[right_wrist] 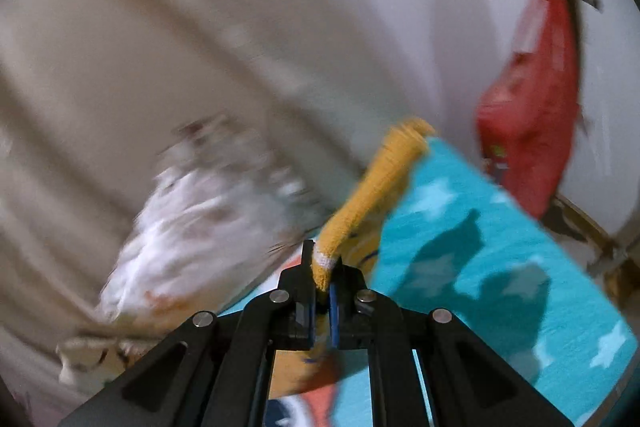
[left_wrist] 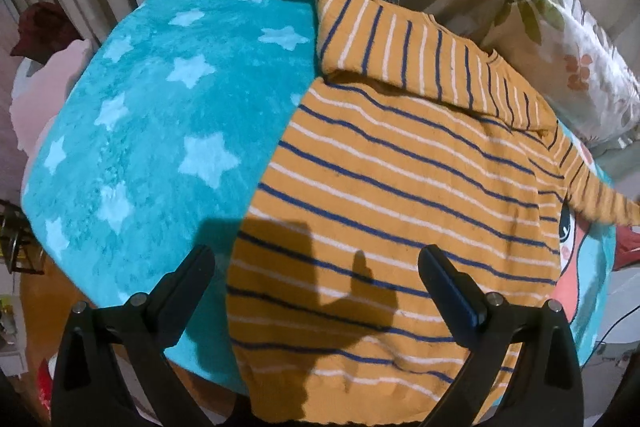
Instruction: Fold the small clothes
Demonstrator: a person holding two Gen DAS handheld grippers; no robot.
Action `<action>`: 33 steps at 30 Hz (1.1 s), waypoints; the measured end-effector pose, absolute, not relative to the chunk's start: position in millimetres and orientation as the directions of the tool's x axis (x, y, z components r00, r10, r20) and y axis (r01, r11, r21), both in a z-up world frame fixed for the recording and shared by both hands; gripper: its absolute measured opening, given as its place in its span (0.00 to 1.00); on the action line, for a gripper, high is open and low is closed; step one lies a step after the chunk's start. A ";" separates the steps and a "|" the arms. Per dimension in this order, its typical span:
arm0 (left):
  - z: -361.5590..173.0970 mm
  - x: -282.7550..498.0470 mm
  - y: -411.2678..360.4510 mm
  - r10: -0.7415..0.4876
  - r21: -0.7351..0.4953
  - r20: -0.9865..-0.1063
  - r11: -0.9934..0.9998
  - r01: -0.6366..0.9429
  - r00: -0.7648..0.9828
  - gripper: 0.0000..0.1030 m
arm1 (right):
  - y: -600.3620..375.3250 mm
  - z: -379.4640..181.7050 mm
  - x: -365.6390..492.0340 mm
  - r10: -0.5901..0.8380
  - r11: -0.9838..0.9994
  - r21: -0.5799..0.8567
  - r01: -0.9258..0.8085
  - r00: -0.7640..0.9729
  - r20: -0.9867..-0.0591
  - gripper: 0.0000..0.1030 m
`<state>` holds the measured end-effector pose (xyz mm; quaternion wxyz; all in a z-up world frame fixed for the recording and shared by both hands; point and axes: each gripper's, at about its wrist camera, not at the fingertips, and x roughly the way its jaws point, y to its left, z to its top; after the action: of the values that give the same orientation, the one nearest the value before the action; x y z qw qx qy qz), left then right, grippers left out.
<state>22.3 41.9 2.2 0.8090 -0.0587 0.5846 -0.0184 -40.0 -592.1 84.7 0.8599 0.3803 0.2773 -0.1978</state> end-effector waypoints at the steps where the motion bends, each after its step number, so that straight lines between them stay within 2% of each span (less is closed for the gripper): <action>1: 1.7 23.7 46.9 -0.105 -0.123 -0.942 0.992 -0.036 0.317 0.99 | -569.5 87.9 -24.9 -0.095 0.660 0.544 0.518 0.776 -0.624 0.06; 5: -0.2 26.4 73.2 -0.114 -0.128 -0.938 0.991 -0.023 0.328 0.99 | -452.2 89.2 53.0 0.086 0.780 0.519 0.349 0.762 -0.642 0.06; 9: -2.3 26.9 114.2 -0.108 -0.128 -0.933 0.991 -0.036 0.343 0.99 | -335.5 62.1 119.5 0.262 0.833 0.519 0.189 0.692 -0.672 0.06; 12: -6.3 26.9 143.5 -0.103 -0.131 -0.934 0.990 -0.060 0.343 0.99 | -254.8 31.5 159.8 0.318 0.868 0.483 0.113 0.621 -0.717 0.06; 15: -12.3 27.2 175.4 -0.094 -0.133 -0.938 0.987 -0.094 0.335 0.99 | -191.2 -0.6 186.5 0.338 0.895 0.441 0.066 0.543 -0.769 0.06; 19: -22.1 26.9 207.7 -0.088 -0.137 -0.944 0.981 -0.136 0.318 0.99 | -139.4 -28.8 204.4 0.288 0.942 0.335 0.013 0.479 -0.829 0.06; 21: -26.3 27.3 219.1 -0.086 -0.139 -0.947 0.978 -0.153 0.309 0.99 | -110.0 -36.9 203.1 0.203 0.977 0.209 -0.038 0.462 -0.864 0.09; 22: -28.8 27.9 224.6 -0.088 -0.142 -0.949 0.977 -0.161 0.304 0.98 | -97.1 -38.4 203.2 0.159 0.987 0.145 -0.066 0.464 -0.872 0.13; 23: -30.9 28.8 229.2 -0.090 -0.145 -0.950 0.975 -0.167 0.299 0.99 | -77.8 -41.0 203.9 0.121 0.990 0.074 -0.118 0.464 -0.878 0.23; 26: -34.2 31.4 239.0 -0.095 -0.152 -0.951 0.972 -0.178 0.295 0.99 | -41.1 -44.3 197.0 0.084 0.975 -0.023 -0.220 0.469 -0.879 0.36; 29: -36.9 34.8 242.8 -0.108 -0.165 -0.949 0.971 -0.173 0.296 0.98 | -17.7 -48.1 192.2 0.138 0.957 0.005 -0.291 0.440 -0.887 0.42; 33: -41.8 42.0 234.4 -0.143 -0.186 -0.947 0.975 -0.125 0.288 0.98 | -34.5 -39.0 181.2 0.207 0.966 0.120 -0.230 0.404 -0.891 0.42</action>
<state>42.0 234.4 -41.8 0.7945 -0.1126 0.5968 -0.0057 181.2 -34.5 -39.0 0.8379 -0.0108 0.5298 0.1306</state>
